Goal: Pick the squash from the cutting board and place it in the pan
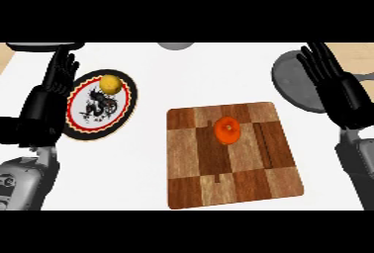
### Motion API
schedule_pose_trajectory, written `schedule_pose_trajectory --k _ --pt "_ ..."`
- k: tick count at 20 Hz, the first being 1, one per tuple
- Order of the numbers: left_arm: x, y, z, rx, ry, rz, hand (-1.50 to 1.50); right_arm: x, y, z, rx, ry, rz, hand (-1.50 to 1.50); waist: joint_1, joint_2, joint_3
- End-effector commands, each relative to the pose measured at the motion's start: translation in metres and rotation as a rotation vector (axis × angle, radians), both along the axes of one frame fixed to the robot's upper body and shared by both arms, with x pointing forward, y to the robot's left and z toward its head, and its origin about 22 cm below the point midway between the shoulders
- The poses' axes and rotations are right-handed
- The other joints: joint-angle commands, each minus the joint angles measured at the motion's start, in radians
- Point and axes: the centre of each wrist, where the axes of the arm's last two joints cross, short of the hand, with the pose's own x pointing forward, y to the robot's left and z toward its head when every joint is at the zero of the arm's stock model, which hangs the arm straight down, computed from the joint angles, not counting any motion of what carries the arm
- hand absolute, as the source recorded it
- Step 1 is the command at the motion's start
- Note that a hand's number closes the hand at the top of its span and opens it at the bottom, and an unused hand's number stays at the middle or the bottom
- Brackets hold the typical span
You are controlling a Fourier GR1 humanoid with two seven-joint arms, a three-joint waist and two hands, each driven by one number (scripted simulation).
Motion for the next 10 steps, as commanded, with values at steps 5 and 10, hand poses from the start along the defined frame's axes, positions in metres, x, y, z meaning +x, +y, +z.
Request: schedule_pose_trajectory --k 5,10 --pt "-0.011 -0.045 -0.053 -0.162 0.307 -0.224 0.00 0.000 0.110 0.044 -0.414 -0.221 0.581 1.50 0.130 0.022 0.008" --pt "-0.019 -0.052 -0.078 -0.286 0.470 -0.286 0.00 0.002 0.122 0.040 -0.670 -0.565 0.533 -1.50 0.100 0.026 0.017"
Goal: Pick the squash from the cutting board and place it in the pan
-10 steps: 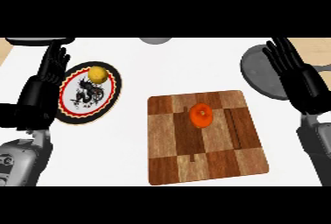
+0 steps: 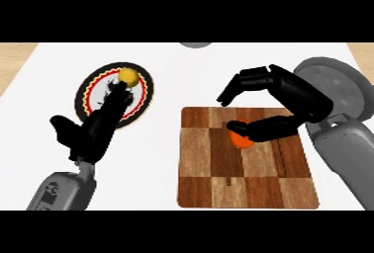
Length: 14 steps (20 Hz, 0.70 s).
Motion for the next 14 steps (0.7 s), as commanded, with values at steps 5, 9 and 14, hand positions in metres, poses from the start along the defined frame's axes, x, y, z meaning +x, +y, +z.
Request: schedule_pose_trajectory --k 5,9,14 --pt "-0.011 -0.004 -0.030 -0.092 0.149 -0.058 0.00 0.008 0.036 -0.060 -0.062 -0.229 0.269 -1.50 -0.039 -0.003 0.009" --pt "-0.021 0.005 -0.031 -0.086 0.166 -0.030 0.00 0.009 0.038 -0.044 -0.555 -0.300 0.235 -1.50 -0.031 -0.018 0.006" --pt "-0.024 -0.003 -0.035 -0.072 0.173 -0.029 0.00 -0.004 0.065 -0.034 -0.984 -0.515 0.159 -1.50 -0.051 -0.032 0.004"
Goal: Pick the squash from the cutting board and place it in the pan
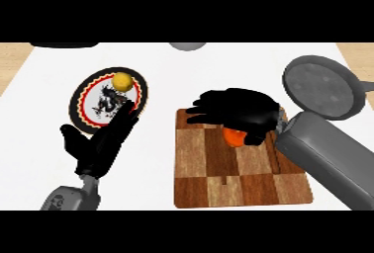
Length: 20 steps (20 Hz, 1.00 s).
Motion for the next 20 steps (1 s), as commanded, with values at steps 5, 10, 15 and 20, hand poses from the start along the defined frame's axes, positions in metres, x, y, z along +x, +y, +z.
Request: schedule_pose_trajectory --k 5,10,15,20 --pt "-0.011 0.005 -0.009 0.005 0.026 0.011 0.00 -0.052 0.062 -0.026 -0.496 -0.287 -0.088 -1.50 -0.027 -0.006 0.001" --pt "-0.008 0.002 -0.006 -0.022 0.021 0.017 0.00 -0.069 0.087 -0.017 -0.781 -0.352 -0.182 -1.50 -0.031 -0.002 0.001" --pt "-0.010 0.000 0.005 -0.026 -0.002 0.022 0.00 -0.122 0.079 -0.066 -0.820 -0.334 -0.241 -1.50 -0.031 0.005 0.004" --pt "-0.007 0.014 0.011 -0.020 0.004 0.010 0.00 -0.133 0.082 -0.084 -0.799 -0.340 -0.263 -1.50 -0.021 0.009 0.004"
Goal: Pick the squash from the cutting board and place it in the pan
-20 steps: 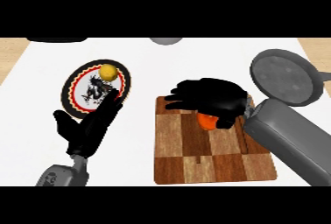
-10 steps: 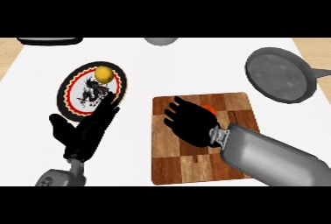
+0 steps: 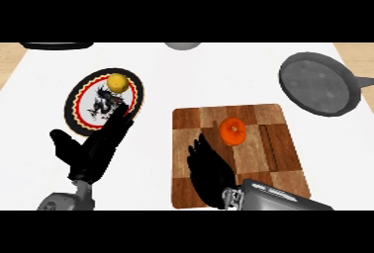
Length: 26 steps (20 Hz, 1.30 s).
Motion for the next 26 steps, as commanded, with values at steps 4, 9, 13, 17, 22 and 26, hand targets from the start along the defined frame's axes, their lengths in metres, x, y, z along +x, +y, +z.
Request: schedule_pose_trajectory --k 4,9,13,17,22,26 --pt "-0.012 -0.008 -0.002 -0.012 0.005 -0.013 0.00 0.007 -0.022 -0.018 -0.002 -0.081 -0.029 -1.50 0.007 0.003 0.001" --pt "-0.006 -0.007 -0.005 0.001 -0.003 -0.015 0.00 0.008 -0.011 -0.022 -0.031 -0.201 0.009 -1.50 0.007 0.003 0.001" --pt "-0.016 0.000 0.014 0.005 0.003 -0.006 0.00 0.034 -0.043 -0.019 -0.030 -0.191 -0.023 -1.50 0.010 0.003 0.001" --pt "-0.015 0.009 -0.002 0.008 -0.003 -0.009 0.00 0.039 -0.021 -0.029 -0.018 -0.165 -0.023 -1.50 0.010 0.004 0.001" --pt "0.005 -0.005 0.002 0.002 0.010 -0.024 0.00 0.075 -0.048 -0.017 -0.032 -0.211 -0.017 -1.50 0.007 0.005 0.000" --pt "-0.010 0.000 0.002 0.016 -0.019 0.013 0.00 0.054 -0.039 -0.038 0.007 -0.183 0.025 1.50 0.006 0.003 0.001"
